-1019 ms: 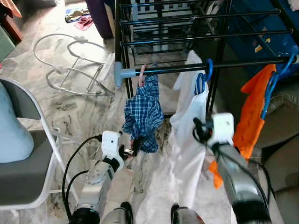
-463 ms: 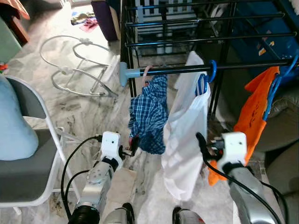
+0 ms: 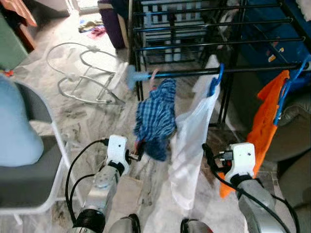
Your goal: Hang hanger
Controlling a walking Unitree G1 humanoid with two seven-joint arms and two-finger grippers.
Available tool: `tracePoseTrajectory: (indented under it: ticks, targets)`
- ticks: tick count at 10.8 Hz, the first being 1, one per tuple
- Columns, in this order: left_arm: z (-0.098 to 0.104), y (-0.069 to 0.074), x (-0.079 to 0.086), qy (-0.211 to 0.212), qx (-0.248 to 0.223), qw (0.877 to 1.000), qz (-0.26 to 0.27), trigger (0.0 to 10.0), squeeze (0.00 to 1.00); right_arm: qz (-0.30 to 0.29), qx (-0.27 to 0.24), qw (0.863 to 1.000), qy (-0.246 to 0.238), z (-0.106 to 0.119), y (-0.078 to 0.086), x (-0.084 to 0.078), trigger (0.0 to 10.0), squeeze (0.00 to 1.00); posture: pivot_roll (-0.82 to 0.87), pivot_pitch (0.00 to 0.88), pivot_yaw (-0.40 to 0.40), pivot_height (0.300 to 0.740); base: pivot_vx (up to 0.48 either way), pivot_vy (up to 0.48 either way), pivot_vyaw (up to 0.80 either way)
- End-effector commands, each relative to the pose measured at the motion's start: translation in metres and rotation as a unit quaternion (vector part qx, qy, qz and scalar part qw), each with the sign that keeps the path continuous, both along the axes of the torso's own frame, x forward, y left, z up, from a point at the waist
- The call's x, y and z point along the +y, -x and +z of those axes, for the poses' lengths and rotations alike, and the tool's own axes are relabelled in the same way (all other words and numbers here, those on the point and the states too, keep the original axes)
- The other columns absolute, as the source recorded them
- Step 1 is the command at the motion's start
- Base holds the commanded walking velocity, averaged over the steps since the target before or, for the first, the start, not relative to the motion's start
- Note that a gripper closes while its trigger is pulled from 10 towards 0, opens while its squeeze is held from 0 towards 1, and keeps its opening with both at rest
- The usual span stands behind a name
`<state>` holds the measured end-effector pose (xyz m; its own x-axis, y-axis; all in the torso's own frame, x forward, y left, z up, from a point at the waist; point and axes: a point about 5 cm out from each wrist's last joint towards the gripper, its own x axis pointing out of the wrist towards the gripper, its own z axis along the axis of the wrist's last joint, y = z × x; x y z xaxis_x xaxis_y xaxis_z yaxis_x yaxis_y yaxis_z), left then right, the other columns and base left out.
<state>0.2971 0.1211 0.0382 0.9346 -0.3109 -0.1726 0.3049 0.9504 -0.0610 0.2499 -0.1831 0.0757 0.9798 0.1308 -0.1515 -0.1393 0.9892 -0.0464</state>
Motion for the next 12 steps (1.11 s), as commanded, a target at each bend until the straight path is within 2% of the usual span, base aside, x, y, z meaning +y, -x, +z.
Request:
tracePoseTrajectory:
  ticks: [1, 2, 3, 4, 5, 6, 9, 10, 11, 12]
  targets:
    - [-0.009, 0.005, 0.005, -0.01, 0.018, 1.0, 0.008, 10.0, 0.0, 0.004, 0.007, 1.0, -0.002, -0.003, 0.003, 0.004, 10.0, 0.85, -0.14, 0.126, 0.085, 0.74, -0.371, 0.0, 0.0]
    - [-0.01, 0.005, 0.006, -0.012, 0.018, 1.0, 0.01, 10.0, 0.0, 0.007, 0.01, 1.0, -0.005, -0.004, 0.003, 0.007, 10.0, 0.81, -0.14, 0.129, 0.085, 0.74, -0.382, 0.0, 0.0]
    - [-0.01, 0.006, 0.005, -0.011, 0.02, 1.0, 0.011, 10.0, 0.0, 0.01, 0.012, 1.0, -0.005, -0.005, 0.003, 0.009, 10.0, 0.71, -0.14, 0.131, 0.085, 0.74, -0.386, 0.0, 0.0]
    - [-0.011, 0.006, 0.005, -0.011, 0.02, 1.0, 0.01, 10.0, 0.0, 0.009, 0.014, 1.0, -0.006, -0.006, 0.003, 0.01, 10.0, 0.51, -0.14, 0.134, 0.084, 0.74, -0.382, 0.0, 0.0]
    - [-0.011, 0.006, 0.005, -0.011, 0.02, 1.0, 0.011, 10.0, 0.0, 0.009, 0.016, 1.0, -0.006, -0.007, 0.003, 0.01, 10.0, 0.26, -0.14, 0.133, 0.084, 0.74, -0.382, 0.0, 0.0]
    - [-0.011, 0.005, 0.005, -0.011, 0.022, 1.0, 0.013, 10.0, 0.0, 0.011, 0.018, 1.0, -0.007, -0.008, 0.003, 0.013, 10.0, 0.16, -0.14, 0.132, 0.083, 0.74, -0.382, 0.0, 0.0]
    - [-0.015, 0.005, 0.004, -0.014, 0.028, 0.999, 0.013, 10.0, 0.0, 0.03, 0.036, 0.999, -0.01, -0.019, 0.003, 0.022, 10.0, 0.0, -0.15, 0.127, 0.08, 0.74, -0.334, 0.0, 0.0]
    - [-0.018, 0.006, 0.004, -0.022, 0.033, 0.999, 0.01, 10.0, 0.0, 0.033, 0.047, 0.998, -0.01, -0.027, 0.002, 0.024, 10.0, 0.0, -0.15, 0.107, 0.076, 0.74, 0.0, 0.0, 0.0]
    - [-0.027, 0.007, 0.003, -0.043, 0.051, 0.998, 0.006, 10.0, 0.0, 0.032, 0.077, 0.996, -0.019, -0.045, 0.0, 0.024, 10.0, 0.0, -0.15, 0.067, 0.065, 0.74, 0.0, 0.0, 0.0]
    - [-0.037, 0.01, 0.009, -0.066, 0.085, 0.994, 0.015, 10.0, 0.0, 0.034, 0.098, 0.995, -0.002, -0.058, 0.0, 0.022, 10.0, 0.0, -0.14, 0.046, 0.05, 0.74, 0.0, 0.0, 0.0]
